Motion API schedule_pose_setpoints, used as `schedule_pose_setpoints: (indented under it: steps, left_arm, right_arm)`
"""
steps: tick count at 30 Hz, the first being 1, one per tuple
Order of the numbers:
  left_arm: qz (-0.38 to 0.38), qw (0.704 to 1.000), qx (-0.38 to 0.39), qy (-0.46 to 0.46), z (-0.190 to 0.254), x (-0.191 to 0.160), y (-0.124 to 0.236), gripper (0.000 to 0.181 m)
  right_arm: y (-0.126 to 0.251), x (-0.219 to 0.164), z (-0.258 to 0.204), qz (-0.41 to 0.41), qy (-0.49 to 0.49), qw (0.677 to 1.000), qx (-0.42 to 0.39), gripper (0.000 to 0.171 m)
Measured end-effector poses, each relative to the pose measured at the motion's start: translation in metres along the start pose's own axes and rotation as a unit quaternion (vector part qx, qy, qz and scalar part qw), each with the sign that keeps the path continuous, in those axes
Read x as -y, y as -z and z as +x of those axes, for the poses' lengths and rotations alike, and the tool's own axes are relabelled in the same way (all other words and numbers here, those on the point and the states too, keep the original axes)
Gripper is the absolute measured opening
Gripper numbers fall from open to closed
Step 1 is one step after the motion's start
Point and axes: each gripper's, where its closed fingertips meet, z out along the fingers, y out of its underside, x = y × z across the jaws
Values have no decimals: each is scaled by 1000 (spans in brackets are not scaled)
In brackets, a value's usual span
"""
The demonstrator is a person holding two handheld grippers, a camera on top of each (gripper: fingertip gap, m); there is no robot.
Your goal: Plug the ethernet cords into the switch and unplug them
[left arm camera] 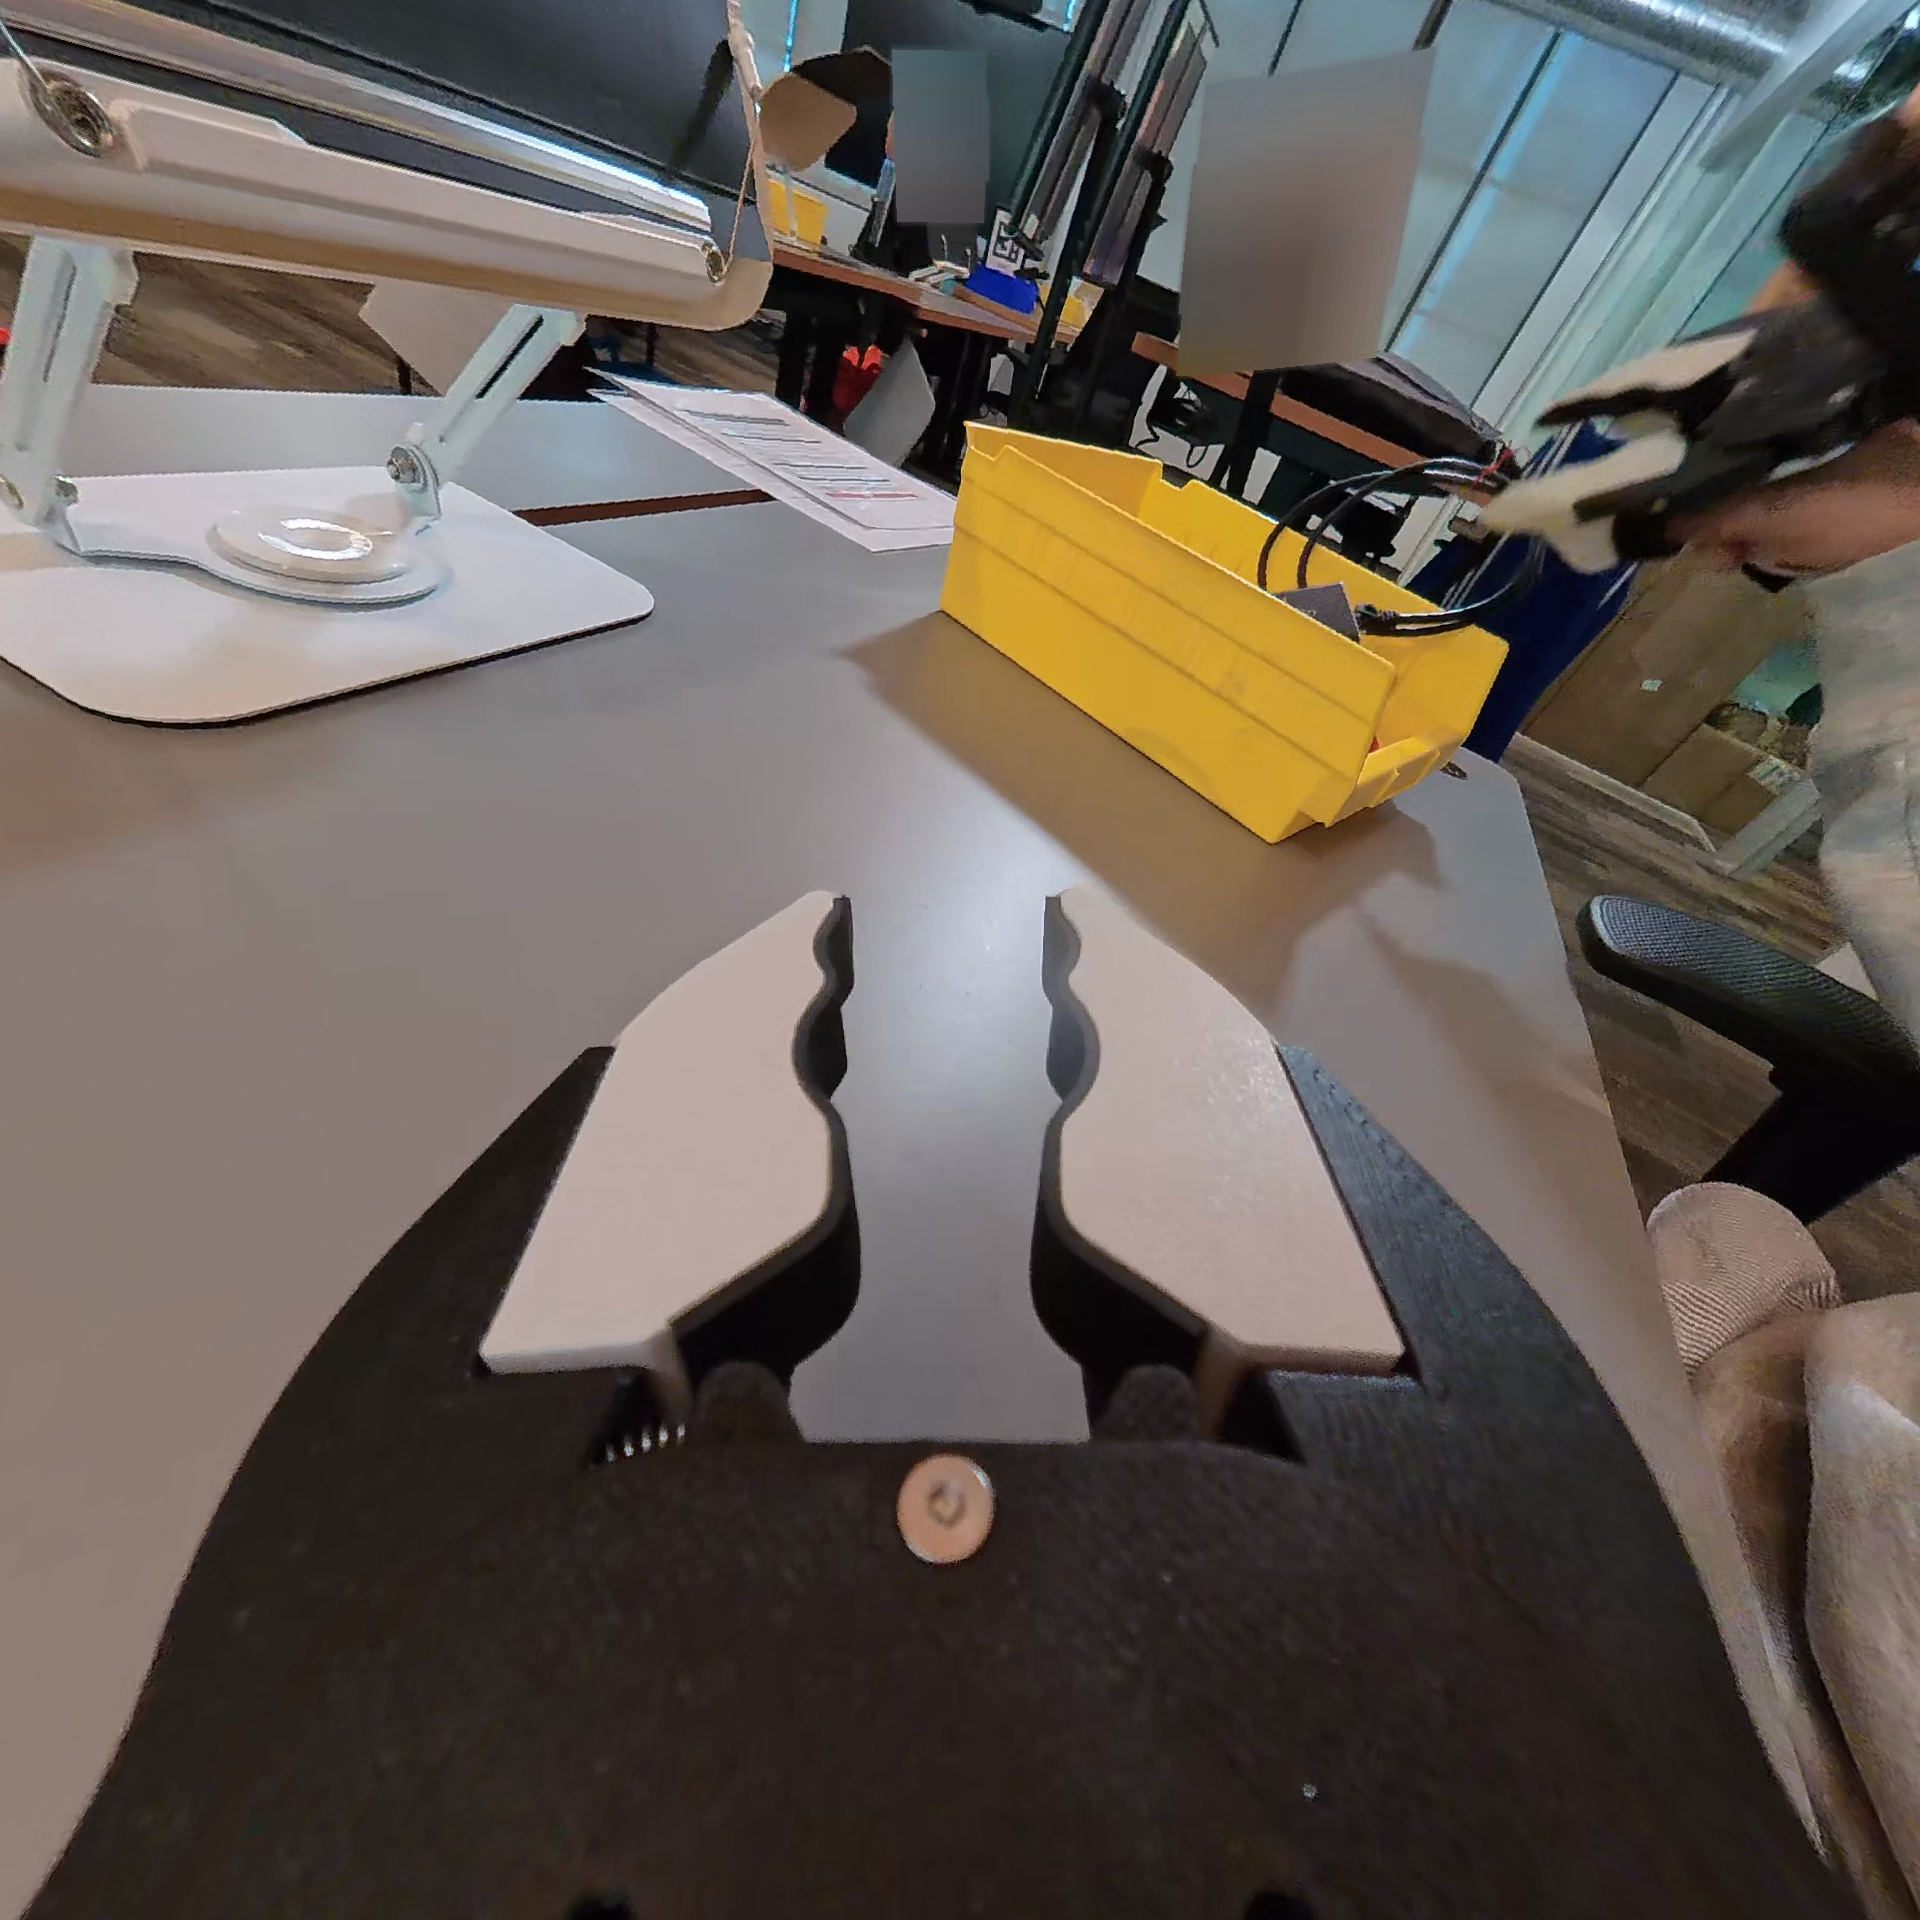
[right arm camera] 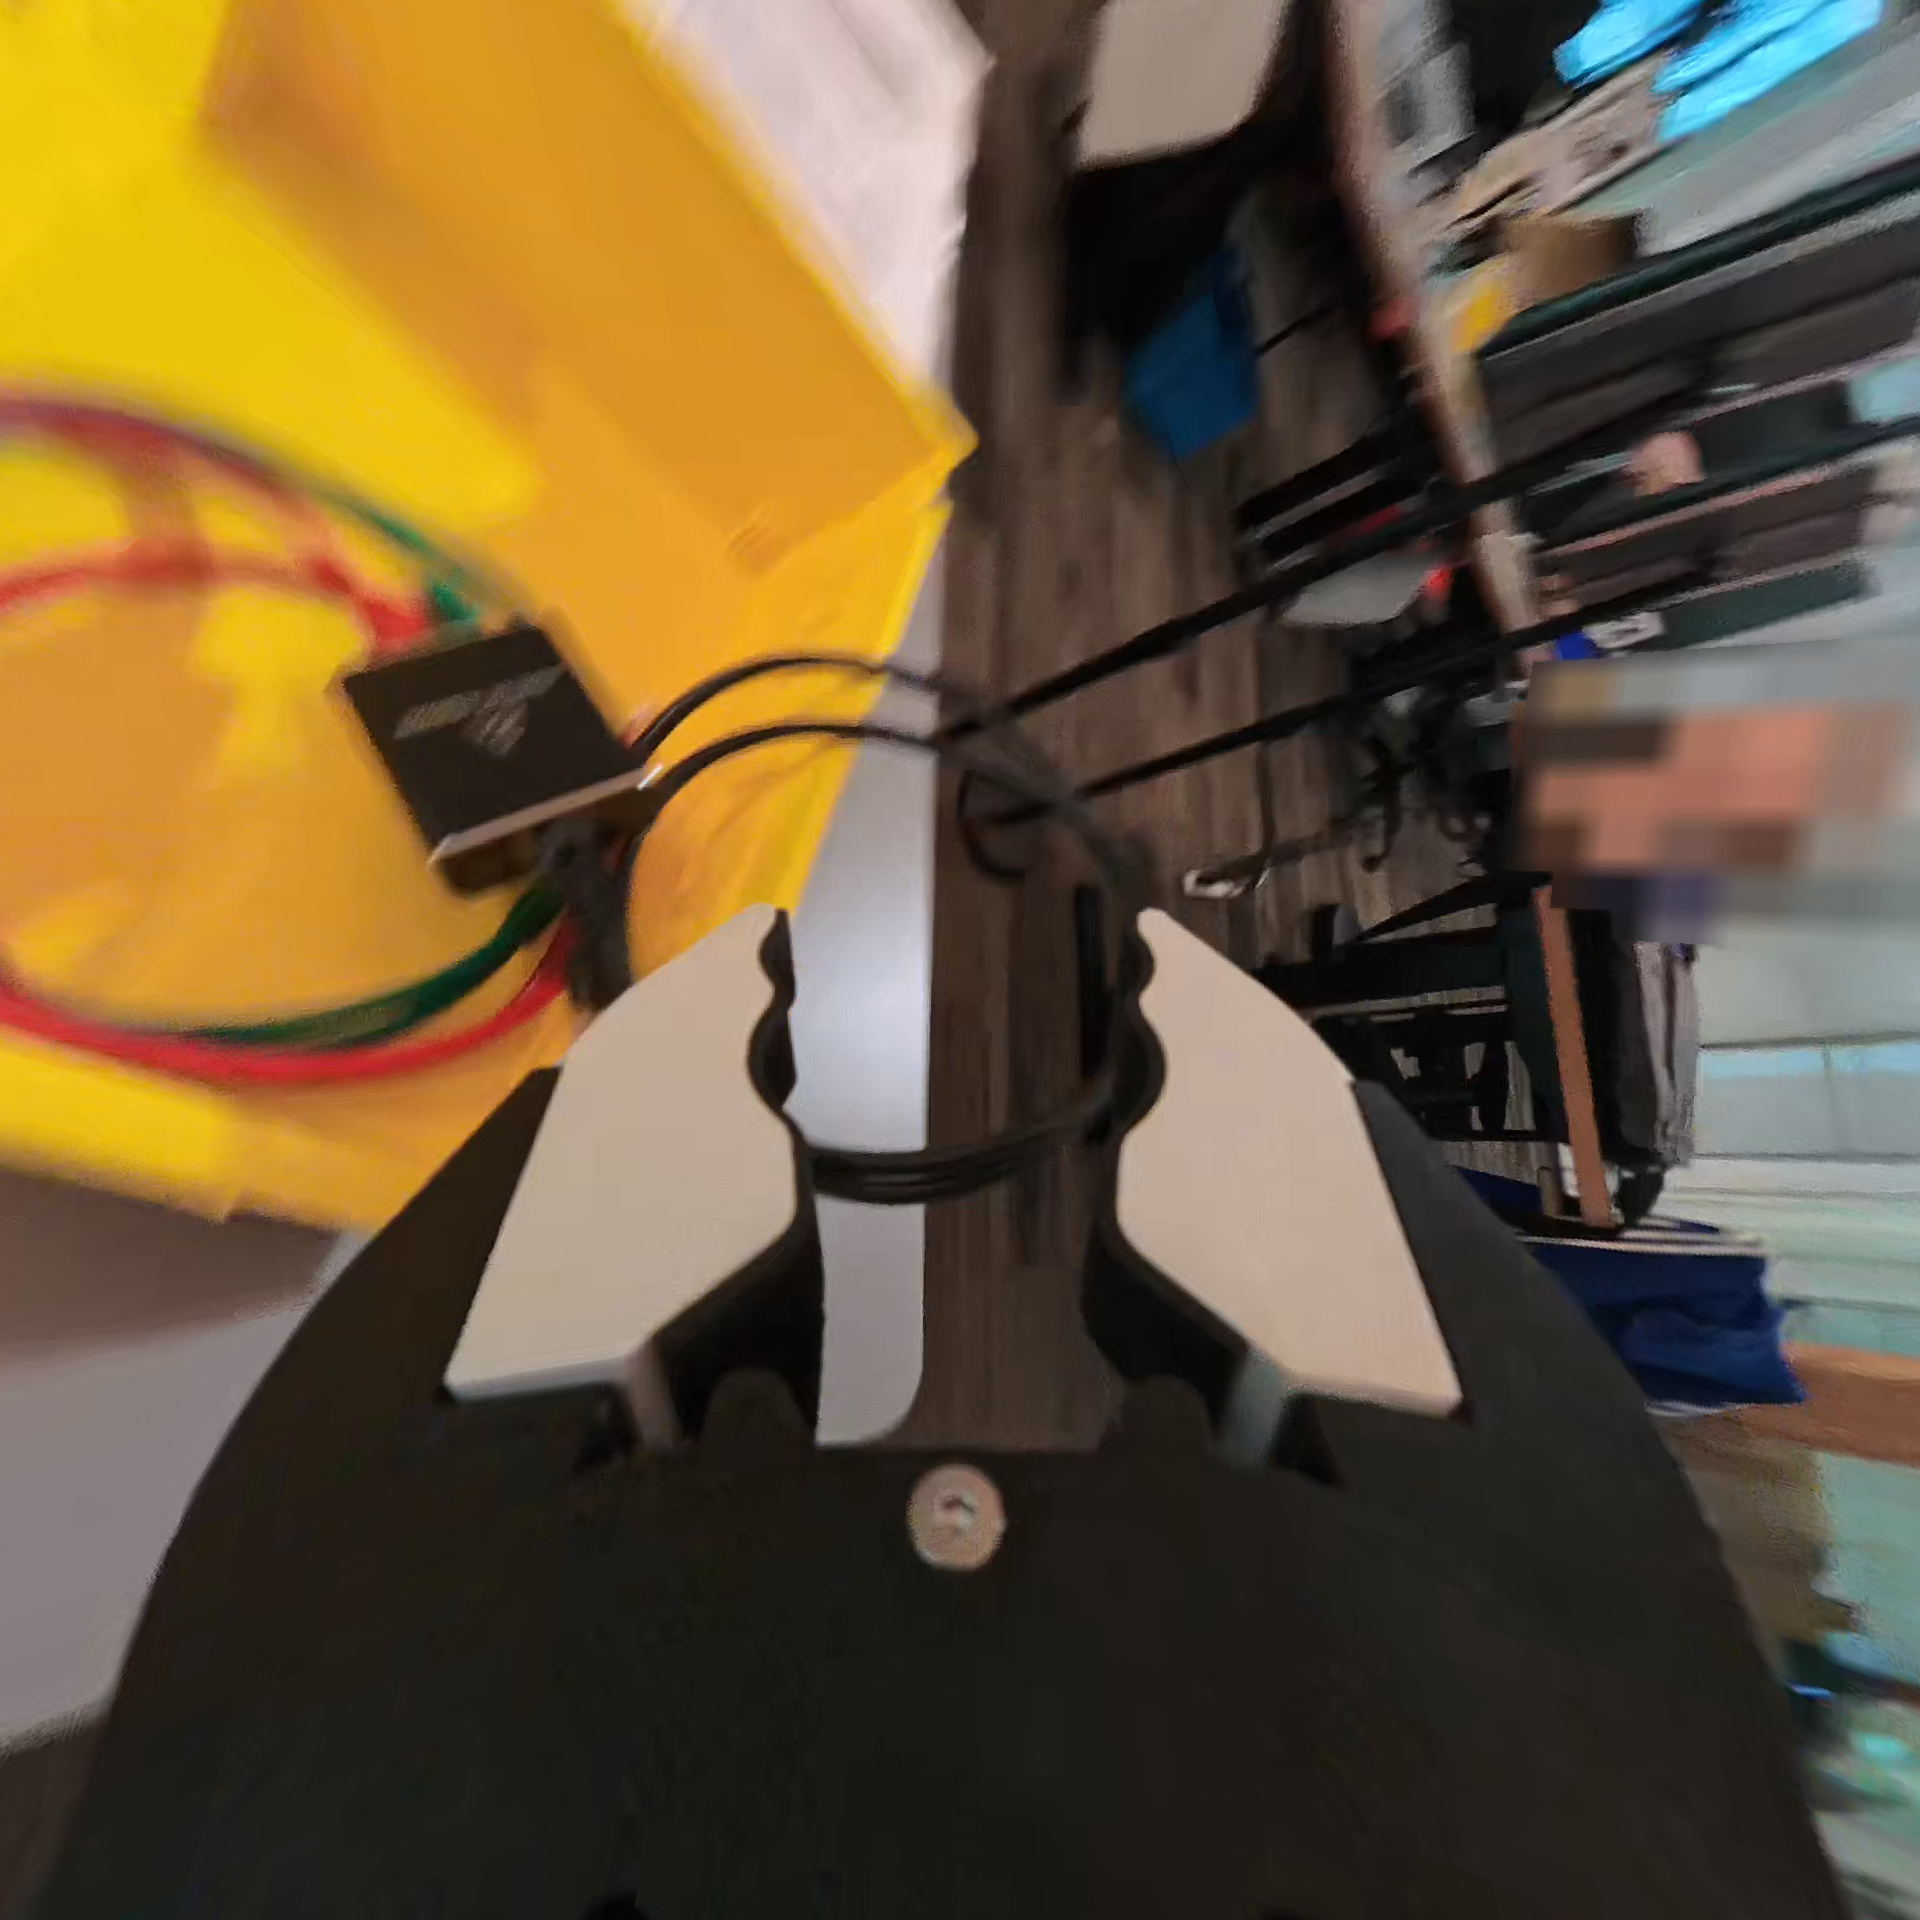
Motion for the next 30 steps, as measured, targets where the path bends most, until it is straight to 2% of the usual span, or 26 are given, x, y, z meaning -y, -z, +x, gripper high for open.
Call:
schedule_pose_setpoints:
  steps: [2,4,8,9,10,12,15,17,23,25,28,30]
  left_arm:
    - [-1,1000,-1,1,0,-1,-1,35]
    - [-2,1000,-3,2,1,-1,-2,35]
    - [-4,1000,-5,0,3,-2,-3,35]
    - [-5,1000,-5,0,3,-2,-3,35]
    - [-6,1000,-5,0,4,-3,-4,35]
    - [-10,1000,-5,-2,5,-4,-5,35]
    - [-15,1000,-3,-6,6,-6,-5,35]
    - [-16,1000,-4,-5,5,-7,-6,35]
    - [-18,1000,-7,-2,5,-8,-7,35]
    - [-18,1000,-7,-3,5,-8,-7,35]
    - [-18,1000,-8,-1,5,-8,-7,35]
    - [-17,1000,-7,0,5,-8,-7,35]
  right_arm:
    - [11,6,39,57,-93,992,-58,57]
    - [9,-13,60,62,-167,982,-70,50]
    - [-32,-74,42,-36,-244,969,8,61]
    - [-42,-82,30,-45,-268,961,43,60]
    - [-49,-85,20,-40,-299,950,80,50]
    - [-52,-70,15,23,-370,919,133,24]
    - [-39,-33,21,146,-459,853,201,15]
    - [-39,-23,17,164,-475,836,220,13]
    - [-59,0,-9,204,-416,867,186,11]
    - [-66,6,-17,199,-357,899,159,10]
    - [-79,-1,-18,148,-272,947,88,14]
    - [-79,-3,-18,136,-249,956,74,19]
